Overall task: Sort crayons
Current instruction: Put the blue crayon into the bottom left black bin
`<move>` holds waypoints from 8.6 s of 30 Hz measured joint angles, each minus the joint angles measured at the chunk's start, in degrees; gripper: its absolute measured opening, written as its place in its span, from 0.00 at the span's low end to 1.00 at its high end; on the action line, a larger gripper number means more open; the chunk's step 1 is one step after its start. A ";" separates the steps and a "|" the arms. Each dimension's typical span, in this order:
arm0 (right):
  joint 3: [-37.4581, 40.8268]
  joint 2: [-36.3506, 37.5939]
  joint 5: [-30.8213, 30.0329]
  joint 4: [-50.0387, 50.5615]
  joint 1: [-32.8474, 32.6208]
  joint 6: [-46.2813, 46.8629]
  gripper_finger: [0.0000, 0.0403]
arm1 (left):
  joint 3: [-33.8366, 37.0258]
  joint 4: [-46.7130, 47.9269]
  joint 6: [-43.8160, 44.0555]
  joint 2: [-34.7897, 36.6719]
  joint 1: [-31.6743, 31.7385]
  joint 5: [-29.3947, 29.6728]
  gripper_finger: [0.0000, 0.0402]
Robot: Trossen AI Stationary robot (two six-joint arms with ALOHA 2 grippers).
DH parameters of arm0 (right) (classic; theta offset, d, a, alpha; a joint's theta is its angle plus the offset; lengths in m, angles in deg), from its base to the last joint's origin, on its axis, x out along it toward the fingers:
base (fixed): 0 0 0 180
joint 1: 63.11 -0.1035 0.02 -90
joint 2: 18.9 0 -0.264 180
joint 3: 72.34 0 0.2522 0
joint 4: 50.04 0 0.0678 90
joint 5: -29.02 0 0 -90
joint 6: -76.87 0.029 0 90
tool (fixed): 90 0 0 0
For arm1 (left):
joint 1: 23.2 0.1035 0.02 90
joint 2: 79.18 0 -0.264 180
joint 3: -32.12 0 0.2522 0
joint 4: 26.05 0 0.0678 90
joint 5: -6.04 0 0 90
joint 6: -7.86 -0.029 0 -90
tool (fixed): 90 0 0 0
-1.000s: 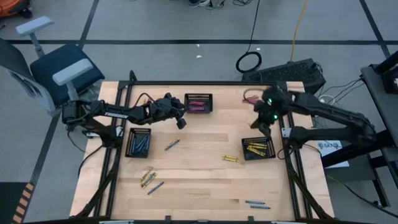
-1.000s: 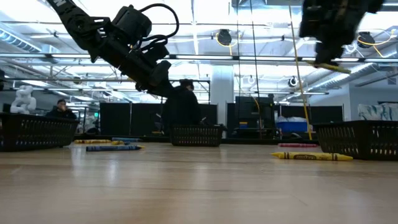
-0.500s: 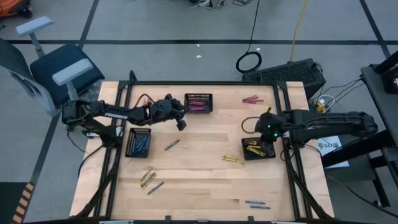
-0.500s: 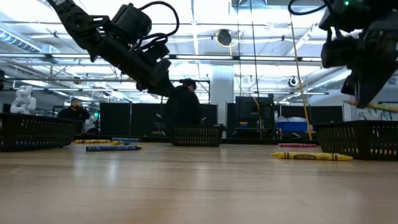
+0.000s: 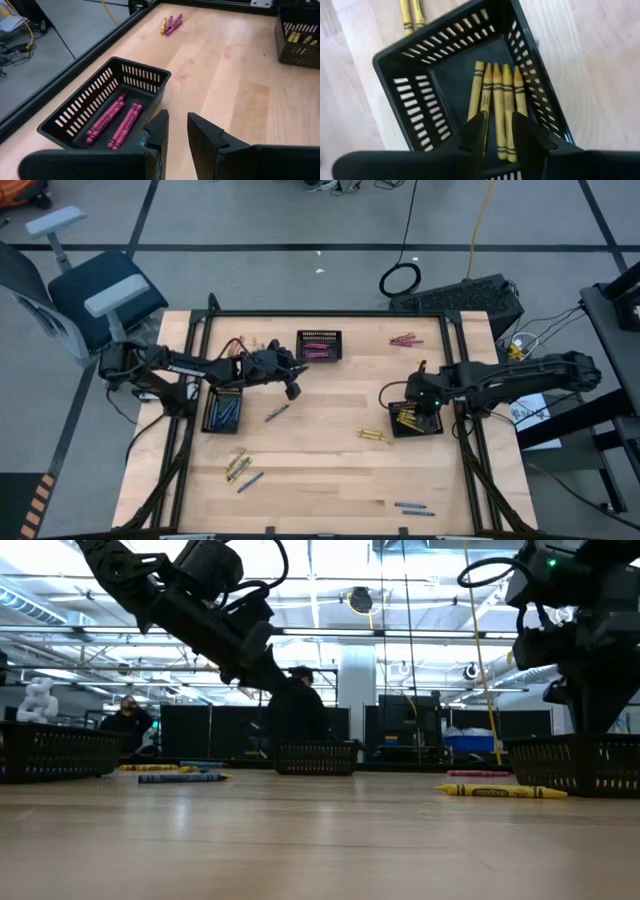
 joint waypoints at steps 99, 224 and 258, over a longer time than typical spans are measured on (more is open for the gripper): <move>-10.91 -39.78 -27.44 -36.57 -56.68 7.42 0.02 | -0.04 -6.45 2.82 -0.35 -22.26 7.53 0.17; 3.91 -30.74 -36.76 -110.71 -31.91 -40.41 0.02 | -15.89 -36.42 -26.24 -19.91 -25.62 -13.11 0.01; 3.91 -23.57 -47.45 -94.27 -35.19 -33.03 0.32 | -15.83 18.60 -7.53 -7.13 -38.39 35.37 0.00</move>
